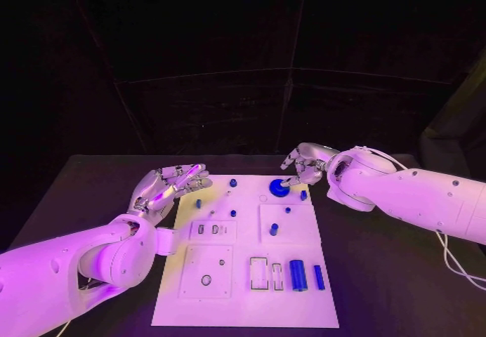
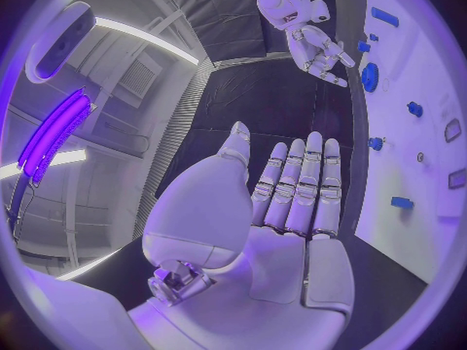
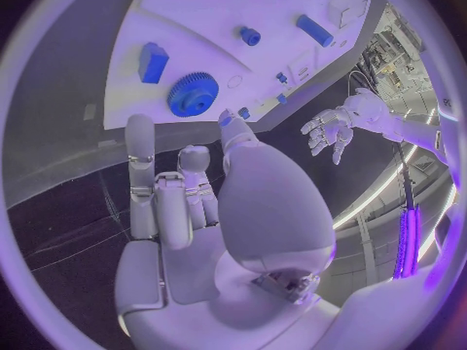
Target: Assemble the parts on the task board
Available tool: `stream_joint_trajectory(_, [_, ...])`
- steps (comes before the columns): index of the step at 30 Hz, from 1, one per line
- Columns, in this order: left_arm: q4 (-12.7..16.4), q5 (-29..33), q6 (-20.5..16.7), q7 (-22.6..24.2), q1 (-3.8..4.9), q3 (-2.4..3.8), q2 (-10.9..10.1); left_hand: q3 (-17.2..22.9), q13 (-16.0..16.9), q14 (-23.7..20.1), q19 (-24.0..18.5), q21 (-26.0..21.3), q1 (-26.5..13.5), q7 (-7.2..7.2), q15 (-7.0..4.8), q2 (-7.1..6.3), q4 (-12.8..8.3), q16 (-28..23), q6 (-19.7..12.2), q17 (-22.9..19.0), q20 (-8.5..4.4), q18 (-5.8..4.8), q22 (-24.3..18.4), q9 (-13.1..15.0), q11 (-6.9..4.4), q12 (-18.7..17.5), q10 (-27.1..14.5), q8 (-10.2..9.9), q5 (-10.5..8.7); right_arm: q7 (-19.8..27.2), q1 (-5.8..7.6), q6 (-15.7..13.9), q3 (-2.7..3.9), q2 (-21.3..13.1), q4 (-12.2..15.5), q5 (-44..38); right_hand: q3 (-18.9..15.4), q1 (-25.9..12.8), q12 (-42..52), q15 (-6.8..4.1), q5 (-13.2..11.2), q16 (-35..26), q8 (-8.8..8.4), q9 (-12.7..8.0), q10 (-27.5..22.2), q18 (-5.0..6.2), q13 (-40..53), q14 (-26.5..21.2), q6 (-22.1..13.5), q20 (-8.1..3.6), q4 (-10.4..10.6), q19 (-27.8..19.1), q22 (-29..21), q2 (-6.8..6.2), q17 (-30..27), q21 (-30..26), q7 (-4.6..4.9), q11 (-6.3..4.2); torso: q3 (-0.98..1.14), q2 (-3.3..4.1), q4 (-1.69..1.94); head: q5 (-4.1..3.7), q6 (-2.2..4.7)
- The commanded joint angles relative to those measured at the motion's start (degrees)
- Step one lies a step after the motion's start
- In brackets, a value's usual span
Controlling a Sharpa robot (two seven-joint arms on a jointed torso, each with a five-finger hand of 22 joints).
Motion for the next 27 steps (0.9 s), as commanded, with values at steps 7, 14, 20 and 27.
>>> stream_joint_trajectory(7, [-0.03, -0.46, 1.14, -0.04, 0.07, 0.04, 0.05, 0.04, -0.05, 0.22, 0.46, -0.41, 0.25, 0.9, 0.37, 0.56, -0.46, -0.3, -0.42, -0.09, 0.06, 0.3, -0.12, -0.07, 0.12, -0.32, -0.34, -0.37, 0.04, -2.32, 0.1, 5.5, 0.03, 1.87, -1.33, -4.51, -0.84, 2.23, 9.75, 0.49, -0.17, 0.95, 1.53, 0.13, 3.67, -0.31, 10.75, 3.55, -0.56, 0.27, 1.74, 1.06, 2.24, 0.2, 2.4, 1.47, 0.08, 0.32, -0.15, 0.1, 0.19, -0.27, -0.39])
stream_joint_trajectory(14, [-0.14, -0.46, 1.24, -0.14, 0.07, 0.04, 0.14, 0.03, -0.05, 0.19, 0.44, -0.44, 0.23, 0.91, 0.39, 0.59, -0.47, -0.34, -0.45, -0.1, 0.07, 0.29, -0.14, -0.07, 0.13, -0.35, -0.38, -0.38, 0.04, -2.62, 0.09, 6.33, 0.03, 2.83, -2.13, -6.81, -0.75, 3.11, 12.17, 0.49, 0.68, 1.23, 2.09, 0.17, 4.64, -0.38, 13.5, 3.67, -0.3, 0.3, 1.6, 1.2, 2.81, 0.66, 3.2, 1.88, 0.02, 0.29, -0.09, 0.15, 0.05, -0.24, -0.6])
stream_joint_trajectory(20, [-0.26, -0.46, 1.27, -0.2, 0.07, 0.04, 0.18, 0.03, -0.05, 0.18, 0.43, -0.46, 0.22, 0.91, 0.39, 0.6, -0.48, -0.36, -0.46, -0.1, 0.07, 0.29, -0.15, -0.07, 0.14, -0.37, -0.39, -0.37, 0.04, -2.49, 0.07, 7.74, 0.02, 3.38, -2.44, -8.55, -0.84, 3.68, 14.92, 0.47, 2.04, 1.49, 2.67, 0.21, 6.04, -0.45, 16.71, 3.79, 0.16, 0.28, 1.2, 1.33, 3.39, 0.8, 3.98, 2.28, -0.07, 0.24, -0.06, 0.16, 0.09, -0.18, -1.02])
stream_joint_trajectory(27, [-0.35, -0.46, 1.33, -0.31, 0.07, 0.04, 0.24, 0.03, -0.05, 0.17, 0.42, -0.48, 0.22, 0.91, 0.4, 0.61, -0.5, -0.38, -0.47, -0.1, 0.07, 0.29, -0.17, -0.07, 0.14, -0.38, -0.4, -0.37, 0.04, -2.65, 0.06, 8.28, 0.01, 3.61, -2.73, -9.35, -0.85, 3.82, 15.53, 0.44, 2.13, 1.54, 2.93, 0.25, 6.34, -0.48, 17.42, 3.81, 0.47, 0.27, 1.06, 1.36, 3.57, 0.94, 4.14, 2.41, -0.13, 0.2, -0.12, 0.11, 0.12, -0.29, -1.22])
